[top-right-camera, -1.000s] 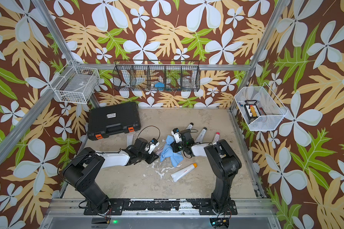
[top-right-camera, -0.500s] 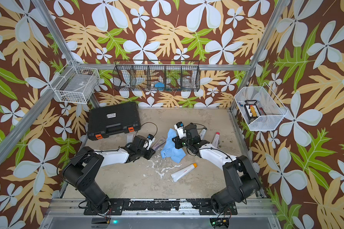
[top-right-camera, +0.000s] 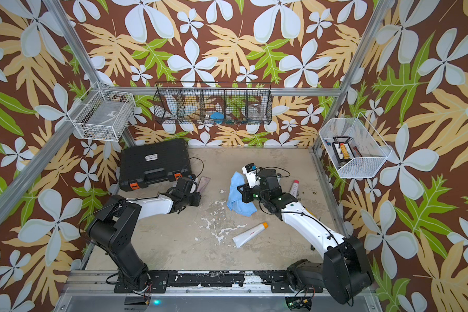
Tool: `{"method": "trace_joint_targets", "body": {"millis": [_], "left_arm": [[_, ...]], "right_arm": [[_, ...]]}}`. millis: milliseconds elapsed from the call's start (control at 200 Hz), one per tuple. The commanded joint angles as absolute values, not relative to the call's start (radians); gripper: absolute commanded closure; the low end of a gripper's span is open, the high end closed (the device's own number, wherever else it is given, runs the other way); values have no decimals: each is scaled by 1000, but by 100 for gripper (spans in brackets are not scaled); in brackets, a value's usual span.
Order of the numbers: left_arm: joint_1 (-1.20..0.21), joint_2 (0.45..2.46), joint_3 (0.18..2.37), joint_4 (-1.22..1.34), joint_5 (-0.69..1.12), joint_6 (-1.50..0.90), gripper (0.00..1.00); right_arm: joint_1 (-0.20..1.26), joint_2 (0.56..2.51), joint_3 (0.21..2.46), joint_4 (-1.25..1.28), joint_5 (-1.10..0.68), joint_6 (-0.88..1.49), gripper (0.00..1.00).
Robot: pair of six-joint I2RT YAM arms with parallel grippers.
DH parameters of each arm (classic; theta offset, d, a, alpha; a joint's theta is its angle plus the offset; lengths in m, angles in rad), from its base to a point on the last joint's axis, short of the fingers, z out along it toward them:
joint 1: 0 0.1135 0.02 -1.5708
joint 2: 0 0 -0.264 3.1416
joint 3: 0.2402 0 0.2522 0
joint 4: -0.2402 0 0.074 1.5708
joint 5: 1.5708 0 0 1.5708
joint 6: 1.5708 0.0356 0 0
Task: Wipe the surface of the toothpaste tube
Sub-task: Move the toothpaste to the center of the board.
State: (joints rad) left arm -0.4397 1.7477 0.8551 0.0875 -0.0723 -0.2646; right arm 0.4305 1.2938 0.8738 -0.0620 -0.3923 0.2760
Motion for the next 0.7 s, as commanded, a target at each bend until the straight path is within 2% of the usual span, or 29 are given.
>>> {"method": "trace_joint_targets", "body": {"millis": [0,345,540,595,696], "left_arm": [[-439,1722,837,31,-145,-392,74],[-440,1604,668,20,-172,-600,73],[-448,1598,639,7,-180,-625,73],[-449,1604,645,2,-163,-621,64],[-455,1595,651,5,-140,-606,42]], "right_arm": [[430,1289,889,-88,-378,267,100],[430,1314,918,-94,-364,258,100],[428,1294,948,-119,-355,253,100],[428,1276,950,-129,-336,255,100],[419,1243,949,-146,-301,254,100]]}}
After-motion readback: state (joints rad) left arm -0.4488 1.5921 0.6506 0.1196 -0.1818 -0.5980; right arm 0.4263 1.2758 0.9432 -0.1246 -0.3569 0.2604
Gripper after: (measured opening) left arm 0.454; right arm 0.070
